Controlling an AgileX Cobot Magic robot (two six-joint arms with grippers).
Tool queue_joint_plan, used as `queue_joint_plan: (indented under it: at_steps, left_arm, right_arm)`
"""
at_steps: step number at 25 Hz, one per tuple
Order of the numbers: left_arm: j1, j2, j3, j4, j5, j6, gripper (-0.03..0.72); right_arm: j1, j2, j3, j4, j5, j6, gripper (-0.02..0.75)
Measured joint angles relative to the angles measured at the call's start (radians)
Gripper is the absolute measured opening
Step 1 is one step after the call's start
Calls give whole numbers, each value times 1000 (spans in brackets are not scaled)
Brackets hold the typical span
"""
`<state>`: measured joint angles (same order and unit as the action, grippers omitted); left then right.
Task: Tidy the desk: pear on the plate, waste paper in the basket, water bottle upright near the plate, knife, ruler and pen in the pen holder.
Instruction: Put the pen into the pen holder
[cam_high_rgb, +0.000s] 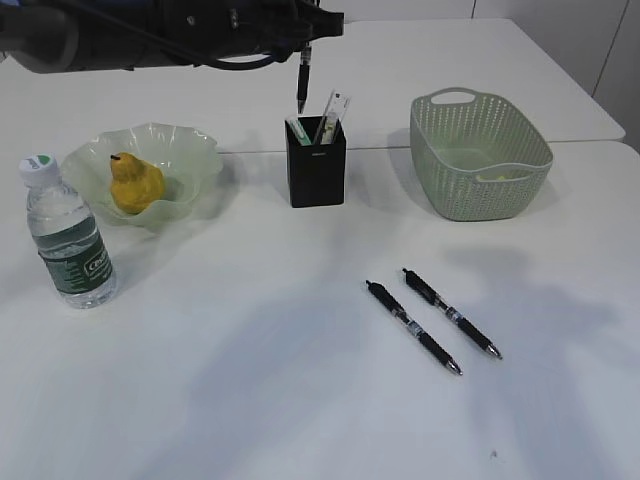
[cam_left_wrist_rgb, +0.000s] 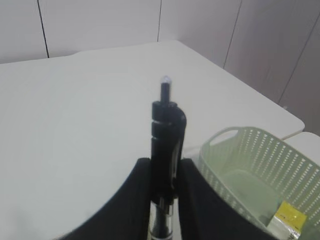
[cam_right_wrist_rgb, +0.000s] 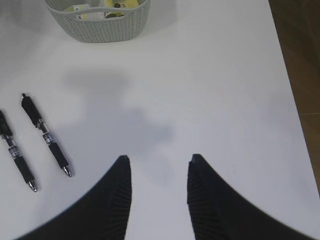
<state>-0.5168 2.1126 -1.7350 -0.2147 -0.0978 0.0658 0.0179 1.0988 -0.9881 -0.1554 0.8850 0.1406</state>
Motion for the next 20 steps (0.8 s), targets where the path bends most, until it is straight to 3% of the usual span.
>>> queue_joint_plan:
  at_steps: [9,20]
  left_arm:
    - [4,2,78,-18,-244,0,89]
    - [4,89,86,-23,-354,0,89]
  right_arm:
    - [0,0,0,0,-11,0,314]
    - [0,0,0,8,-13,-2,314]
